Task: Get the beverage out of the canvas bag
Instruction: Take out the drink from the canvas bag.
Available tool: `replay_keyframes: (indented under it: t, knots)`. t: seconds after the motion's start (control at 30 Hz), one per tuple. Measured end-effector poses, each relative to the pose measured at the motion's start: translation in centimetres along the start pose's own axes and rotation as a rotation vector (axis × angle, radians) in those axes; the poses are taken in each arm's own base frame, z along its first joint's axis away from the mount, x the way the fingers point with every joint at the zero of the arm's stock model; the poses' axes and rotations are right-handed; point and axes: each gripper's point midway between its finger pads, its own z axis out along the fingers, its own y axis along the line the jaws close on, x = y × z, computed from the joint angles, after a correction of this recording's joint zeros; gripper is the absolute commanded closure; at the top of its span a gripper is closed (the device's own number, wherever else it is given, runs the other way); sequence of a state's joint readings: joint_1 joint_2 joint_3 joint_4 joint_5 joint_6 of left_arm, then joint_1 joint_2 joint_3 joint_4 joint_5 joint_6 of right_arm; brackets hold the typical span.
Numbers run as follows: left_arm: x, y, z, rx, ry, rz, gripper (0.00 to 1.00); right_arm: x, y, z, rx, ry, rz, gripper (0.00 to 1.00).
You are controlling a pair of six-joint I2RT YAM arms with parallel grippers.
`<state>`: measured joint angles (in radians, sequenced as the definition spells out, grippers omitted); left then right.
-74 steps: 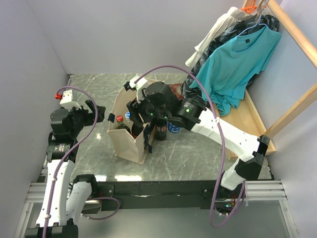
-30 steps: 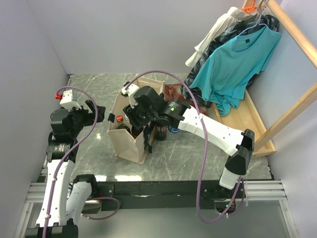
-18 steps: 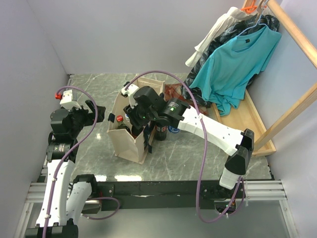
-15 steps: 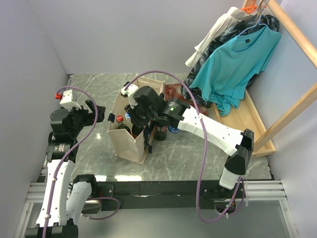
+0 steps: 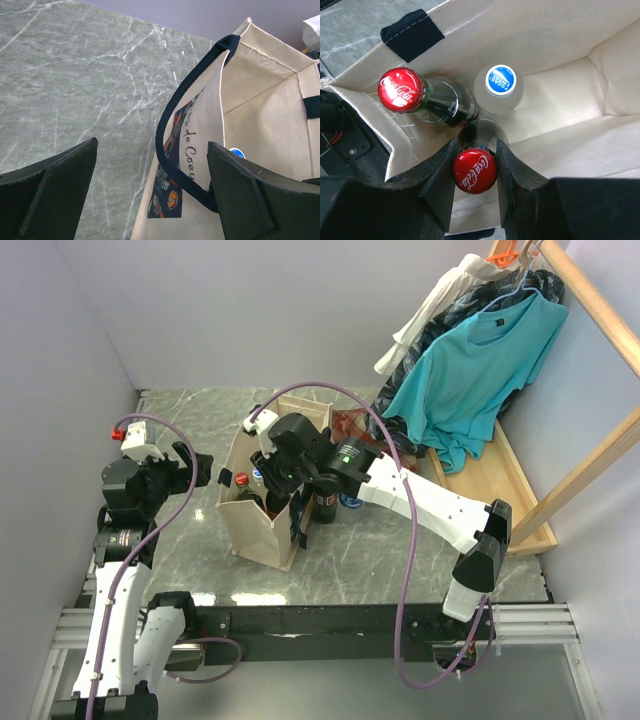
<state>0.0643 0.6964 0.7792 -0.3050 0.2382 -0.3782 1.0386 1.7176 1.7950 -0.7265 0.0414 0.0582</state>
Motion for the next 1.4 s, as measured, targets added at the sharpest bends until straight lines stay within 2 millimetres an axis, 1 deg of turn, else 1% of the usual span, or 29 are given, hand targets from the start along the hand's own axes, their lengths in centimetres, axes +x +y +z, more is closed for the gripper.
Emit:
replay_keyframes:
  t: [0.43, 0.6, 1.4]
  knots:
    - [0.0, 0.0, 0.0, 0.000, 0.000, 0.000, 0.04, -0.1, -0.3, -0.2, 0.024, -0.011, -0.003, 1.00]
    - [0.0, 0.0, 0.0, 0.000, 0.000, 0.000, 0.04, 0.3, -0.4, -0.9, 0.029, -0.024, -0.007, 1.00]
    - [0.3, 0.1, -0.1, -0.005, 0.014, -0.003, 0.04, 0.0, -1.1, -0.9, 0.071, -0.036, -0.020, 1.00]
